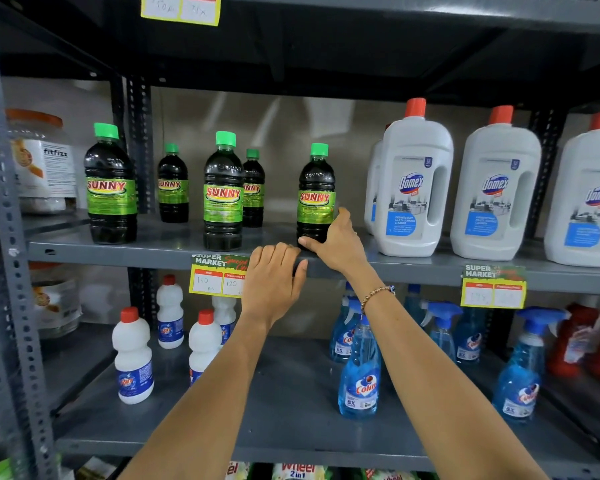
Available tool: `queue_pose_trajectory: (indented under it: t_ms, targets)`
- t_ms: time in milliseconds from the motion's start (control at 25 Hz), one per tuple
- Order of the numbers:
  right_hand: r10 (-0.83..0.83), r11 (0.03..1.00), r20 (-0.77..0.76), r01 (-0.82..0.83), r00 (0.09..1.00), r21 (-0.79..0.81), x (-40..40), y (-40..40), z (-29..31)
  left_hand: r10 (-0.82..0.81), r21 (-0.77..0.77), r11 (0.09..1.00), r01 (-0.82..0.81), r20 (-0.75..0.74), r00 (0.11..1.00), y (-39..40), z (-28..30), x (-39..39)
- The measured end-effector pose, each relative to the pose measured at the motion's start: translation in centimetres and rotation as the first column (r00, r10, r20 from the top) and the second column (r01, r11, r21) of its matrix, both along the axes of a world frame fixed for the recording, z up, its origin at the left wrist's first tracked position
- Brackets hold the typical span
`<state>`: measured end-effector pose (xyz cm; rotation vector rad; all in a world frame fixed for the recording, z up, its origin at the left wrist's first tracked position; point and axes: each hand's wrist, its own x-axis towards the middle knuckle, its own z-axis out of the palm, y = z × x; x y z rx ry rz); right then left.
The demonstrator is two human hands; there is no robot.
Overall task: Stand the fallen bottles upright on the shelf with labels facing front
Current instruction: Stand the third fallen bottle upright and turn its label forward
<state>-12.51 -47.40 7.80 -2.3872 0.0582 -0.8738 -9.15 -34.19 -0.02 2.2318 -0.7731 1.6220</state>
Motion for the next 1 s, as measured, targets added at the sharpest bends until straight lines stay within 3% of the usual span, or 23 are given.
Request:
queue_pose_trajectory:
  t_ms: [160, 280, 400, 440, 480, 560, 600, 720, 1000]
  targets:
    - [0.012, 1.0, -0.022, -0.012, 1.0, 0.025, -0.1, -0.1, 0.1, -0.013, -0.009, 1.0, 0.013, -0.041, 0.999, -0.1, -0.1, -0.4]
    - [0.091, 0.986, -0.063, -0.081, 0.994, 0.142, -0.1, -0.6, 0.5, 0.001, -0.033, 0.999, -0.004, -0.093, 0.996, -0.2, 1.3, -1.0]
    - [0.194, 0.933, -0.113, -0.148, 0.974, 0.327, 0.0, -1.5, 1.1, -0.068, -0.122, 0.992, 0.022, -0.391, 0.918, -0.2, 5.1, -1.2]
    - [0.208, 0.926, -0.133, -0.151, 0.969, 0.345, 0.1, -1.7, 1.2, -0.164, -0.224, 0.973, 0.045, -0.548, 0.82, -0.3, 6.5, -1.0]
    - [0.214, 0.924, -0.146, -0.152, 0.966, 0.35, 0.4, -2.0, 1.2, -0.285, -0.327, 0.943, 0.06, -0.705, 0.649, -0.3, 7.8, -0.7]
    - [0.216, 0.92, -0.141, -0.153, 0.966, 0.36, 0.7, -2.2, 1.1, -0.437, -0.419, 0.899, 0.13, -0.835, 0.333, -0.4, 9.5, 0.1]
    - [0.215, 0.918, -0.128, -0.155, 0.968, 0.366, 0.8, -2.3, 1.0, -0.447, -0.408, 0.893, 0.19, -0.855, 0.264, -0.6, 9.9, 0.5]
    - [0.211, 0.921, -0.093, -0.166, 0.973, 0.354, 1.1, -2.5, 1.1, -0.52, -0.453, 0.849, 0.271, -0.807, 0.28, -0.8, 9.7, 1.4]
    - [0.248, 0.922, -0.108, -0.2, 0.963, 0.332, 0.3, -2.0, 1.3, -0.615, -0.565, 0.788, 0.245, -0.746, 0.256, 0.1, 9.0, 2.2]
